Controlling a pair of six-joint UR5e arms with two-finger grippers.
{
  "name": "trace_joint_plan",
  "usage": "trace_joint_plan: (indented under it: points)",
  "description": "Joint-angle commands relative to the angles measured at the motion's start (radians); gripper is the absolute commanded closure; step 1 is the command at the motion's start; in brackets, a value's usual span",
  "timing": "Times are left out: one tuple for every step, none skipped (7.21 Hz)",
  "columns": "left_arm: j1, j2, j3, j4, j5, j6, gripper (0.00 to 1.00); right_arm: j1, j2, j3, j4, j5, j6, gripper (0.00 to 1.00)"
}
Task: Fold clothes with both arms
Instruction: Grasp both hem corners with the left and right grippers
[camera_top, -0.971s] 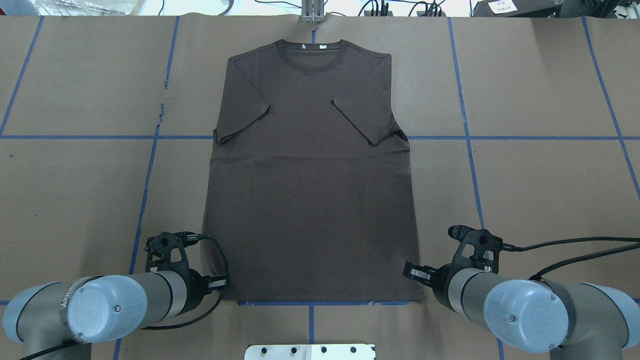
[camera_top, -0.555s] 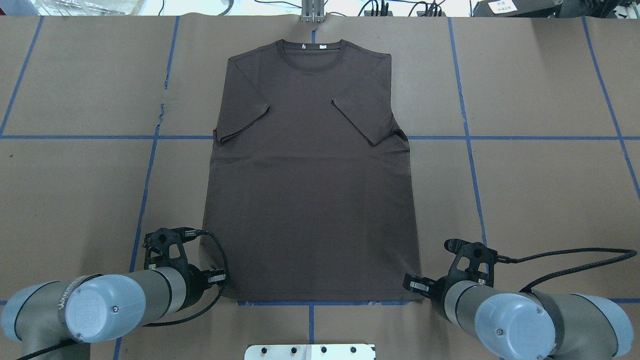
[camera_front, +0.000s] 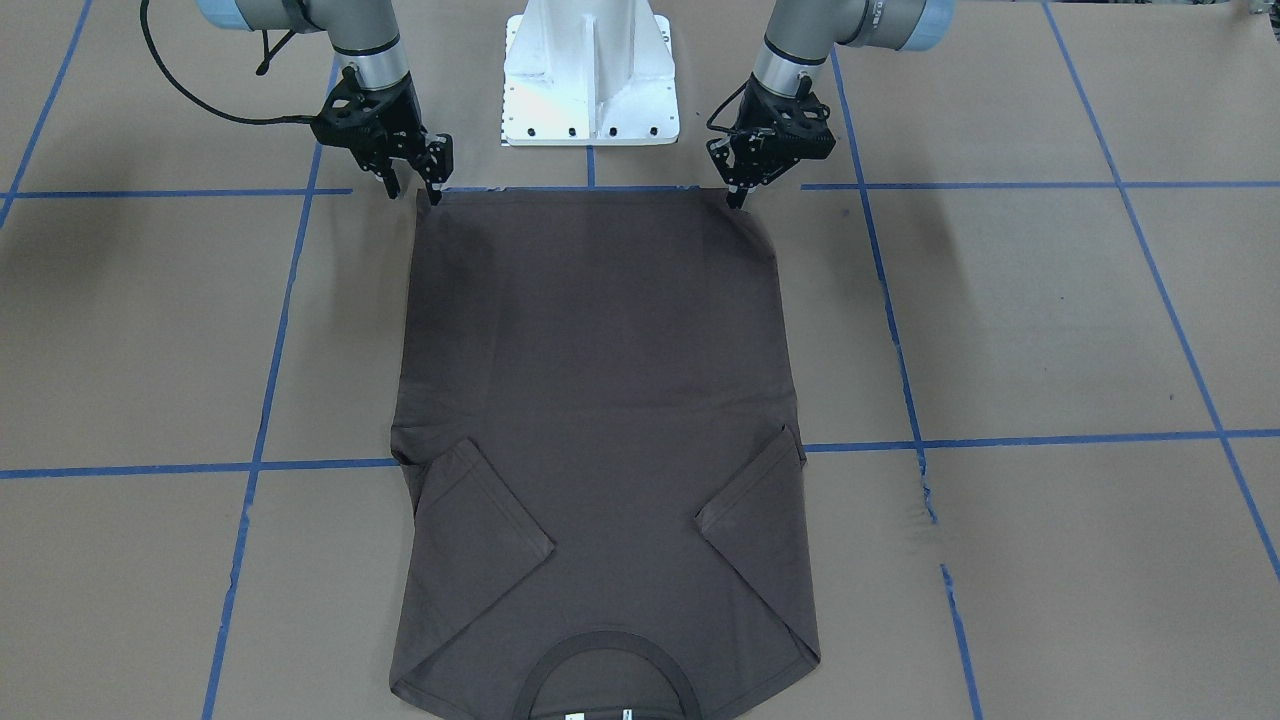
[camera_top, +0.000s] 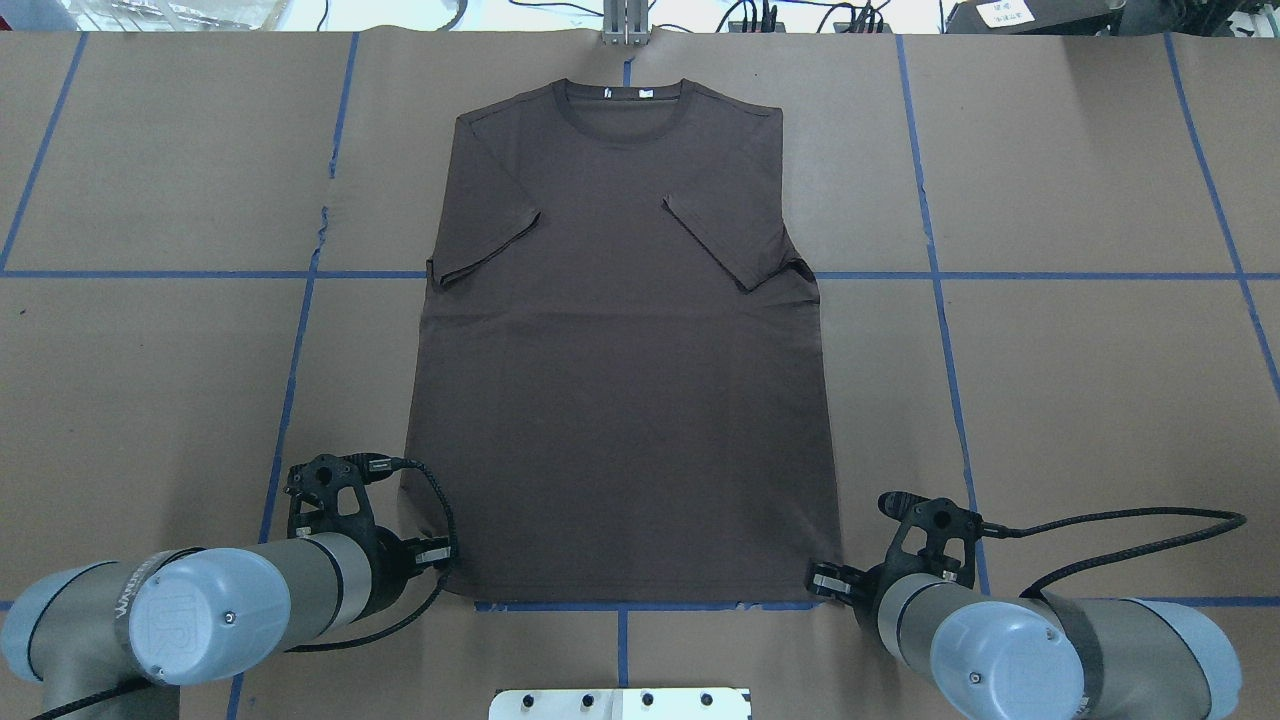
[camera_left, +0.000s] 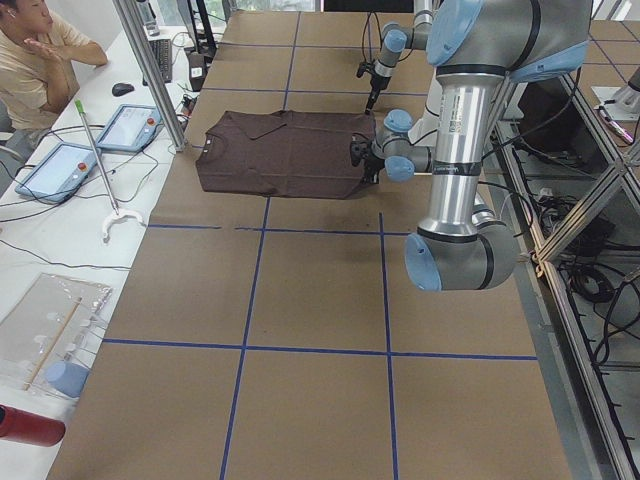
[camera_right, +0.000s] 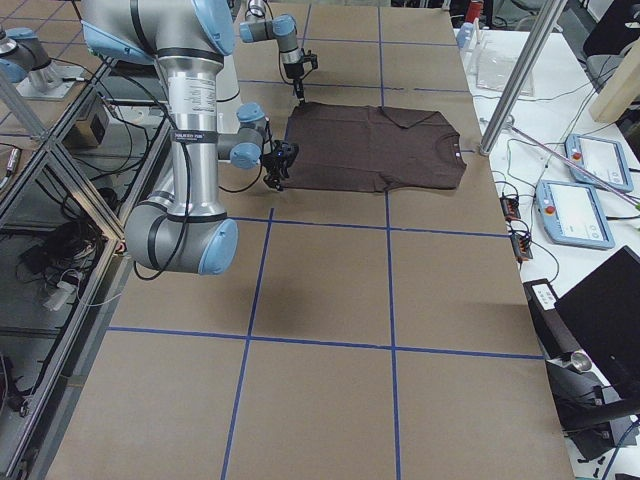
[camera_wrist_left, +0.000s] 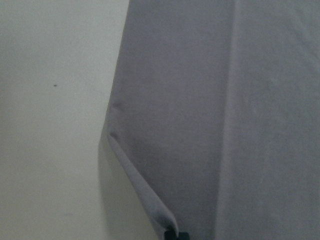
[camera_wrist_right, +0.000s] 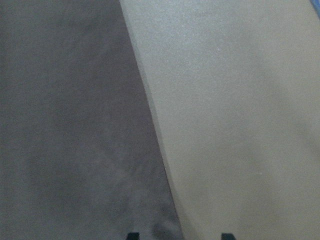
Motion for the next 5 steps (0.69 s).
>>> trace_joint_plan:
  points:
    - [-0.001,0.000,0.000,0.000,0.000,0.000,1.00,-0.018,0.004,-0.003,0.000,-0.002,0.002,0.37]
    - [-0.001,0.000,0.000,0.000,0.000,0.000,1.00,-0.020,0.004,-0.003,0.000,-0.002,0.002,0.41]
    - [-0.001,0.000,-0.002,0.000,0.000,0.000,1.00,-0.022,0.013,-0.005,0.000,-0.001,0.002,0.60]
    - [-0.002,0.000,-0.002,0.002,0.000,0.000,1.00,-0.023,0.019,-0.011,0.000,-0.001,0.000,0.72]
    - [-0.005,0.000,-0.002,0.000,0.000,0.000,1.00,-0.025,0.021,-0.018,0.000,-0.001,0.000,0.79]
